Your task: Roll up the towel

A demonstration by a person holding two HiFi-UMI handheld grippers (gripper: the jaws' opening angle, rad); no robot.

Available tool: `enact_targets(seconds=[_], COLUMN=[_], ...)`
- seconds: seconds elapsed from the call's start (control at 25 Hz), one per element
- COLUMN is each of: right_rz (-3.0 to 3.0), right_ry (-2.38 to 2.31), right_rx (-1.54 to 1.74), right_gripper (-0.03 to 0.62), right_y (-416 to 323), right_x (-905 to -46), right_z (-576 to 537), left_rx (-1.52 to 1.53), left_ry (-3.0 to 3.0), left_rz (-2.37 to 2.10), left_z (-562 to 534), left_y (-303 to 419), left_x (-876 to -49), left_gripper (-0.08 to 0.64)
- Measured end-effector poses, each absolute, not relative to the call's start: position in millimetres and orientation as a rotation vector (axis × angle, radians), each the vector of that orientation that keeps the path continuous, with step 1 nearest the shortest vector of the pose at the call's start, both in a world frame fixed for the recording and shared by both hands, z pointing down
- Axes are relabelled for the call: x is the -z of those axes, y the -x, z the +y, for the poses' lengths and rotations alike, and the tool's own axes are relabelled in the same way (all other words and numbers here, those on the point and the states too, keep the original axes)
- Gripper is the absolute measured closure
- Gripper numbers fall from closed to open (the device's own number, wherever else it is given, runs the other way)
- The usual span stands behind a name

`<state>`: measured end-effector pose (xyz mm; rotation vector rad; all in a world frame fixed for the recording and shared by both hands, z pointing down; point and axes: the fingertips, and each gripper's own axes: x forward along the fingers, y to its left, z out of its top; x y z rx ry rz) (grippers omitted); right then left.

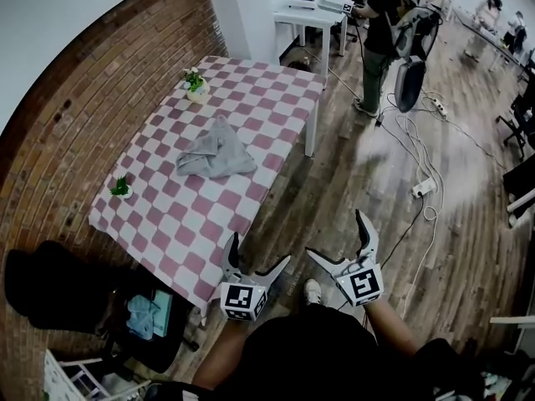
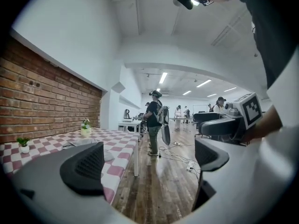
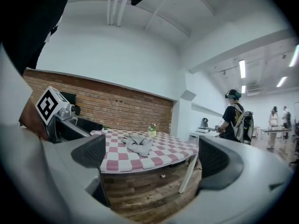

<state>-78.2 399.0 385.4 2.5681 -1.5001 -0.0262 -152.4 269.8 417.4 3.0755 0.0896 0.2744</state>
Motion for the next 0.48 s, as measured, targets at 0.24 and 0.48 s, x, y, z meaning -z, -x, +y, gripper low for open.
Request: enact_targets(seconds=[0.24, 0.48], right_rz=[-1.635, -1.748], right_ry=[-2.483, -2.398], right_rx=[0.005, -0.047], right_gripper=[0.000, 0.000], right_y=[38.4, 10.0], right_x=[-399.5, -415.3], right_z=[373.0, 360.5], left_rx=[-0.321, -0.367], left_ry=[-3.071, -3.066], left_rz=[-0.037, -0.136], left_z=[257.4, 249.2], left_y=[119.9, 110.1], left_x=[-423.0, -429.9], left_gripper=[-0.032, -0.032])
